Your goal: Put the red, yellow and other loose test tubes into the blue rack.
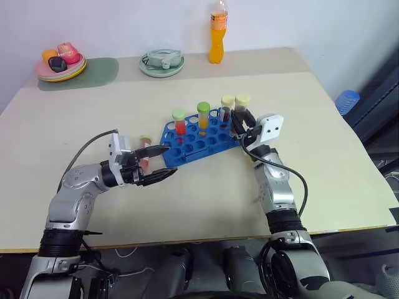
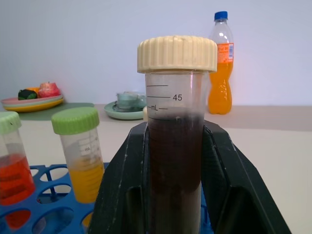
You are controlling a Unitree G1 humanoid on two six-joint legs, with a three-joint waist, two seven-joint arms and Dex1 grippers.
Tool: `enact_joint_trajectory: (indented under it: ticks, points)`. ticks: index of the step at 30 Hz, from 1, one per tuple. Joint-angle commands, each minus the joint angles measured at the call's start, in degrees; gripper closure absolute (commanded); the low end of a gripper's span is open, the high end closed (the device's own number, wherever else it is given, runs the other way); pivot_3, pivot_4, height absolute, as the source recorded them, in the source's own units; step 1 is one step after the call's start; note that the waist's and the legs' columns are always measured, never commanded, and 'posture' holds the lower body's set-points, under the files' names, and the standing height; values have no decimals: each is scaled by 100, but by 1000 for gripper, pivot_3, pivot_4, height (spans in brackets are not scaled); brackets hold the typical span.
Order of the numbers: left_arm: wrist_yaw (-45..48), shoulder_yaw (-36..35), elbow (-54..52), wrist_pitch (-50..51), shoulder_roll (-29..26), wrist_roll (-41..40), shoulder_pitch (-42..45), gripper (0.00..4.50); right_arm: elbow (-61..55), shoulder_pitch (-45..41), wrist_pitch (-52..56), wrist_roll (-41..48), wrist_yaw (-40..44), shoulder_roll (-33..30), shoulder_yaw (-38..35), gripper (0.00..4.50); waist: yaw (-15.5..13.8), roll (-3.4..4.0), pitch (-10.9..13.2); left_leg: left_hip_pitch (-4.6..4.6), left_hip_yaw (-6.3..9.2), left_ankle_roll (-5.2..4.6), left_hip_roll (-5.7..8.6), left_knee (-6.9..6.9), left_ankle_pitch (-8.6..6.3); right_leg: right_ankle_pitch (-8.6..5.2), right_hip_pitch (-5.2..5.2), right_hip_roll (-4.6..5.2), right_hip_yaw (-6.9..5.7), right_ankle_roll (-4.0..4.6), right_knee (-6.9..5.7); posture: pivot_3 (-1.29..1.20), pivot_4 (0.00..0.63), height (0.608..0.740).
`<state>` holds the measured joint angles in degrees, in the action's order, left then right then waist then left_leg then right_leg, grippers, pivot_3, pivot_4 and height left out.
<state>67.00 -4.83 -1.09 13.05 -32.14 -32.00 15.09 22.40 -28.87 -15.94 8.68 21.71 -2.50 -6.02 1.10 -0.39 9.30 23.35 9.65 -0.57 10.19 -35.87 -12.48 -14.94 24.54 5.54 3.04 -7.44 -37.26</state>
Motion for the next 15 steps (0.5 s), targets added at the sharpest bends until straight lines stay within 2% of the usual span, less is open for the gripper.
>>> enact_joint_trajectory:
  ticks: [1, 8, 15]
  points:
    - [-157, -147, -238, -69, 43, -72, -17, 803, 48, -105, -218, 55, -23, 15, 37, 3604, -5, 0, 0, 0, 0, 0, 0, 0, 0, 0, 0, 0, 0, 0, 0, 0, 150, 740]
    - [-565, -138, -258, 29, 260, -78, 151, 803, 174, -53, -332, -1, -60, 68, 126, 3604, -3, 0, 0, -1, 1, 0, 0, 0, 0, 0, -1, 0, 0, 0, -1, 0, 150, 740]
    - [-598, -142, -278, 6, 280, -81, 114, 803, 410, -107, -399, -70, -275, -4, 80, 3604, 0, 1, -1, -4, 1, 2, 0, 0, 1, 0, -3, -1, 0, 1, -1, 0, 150, 740]
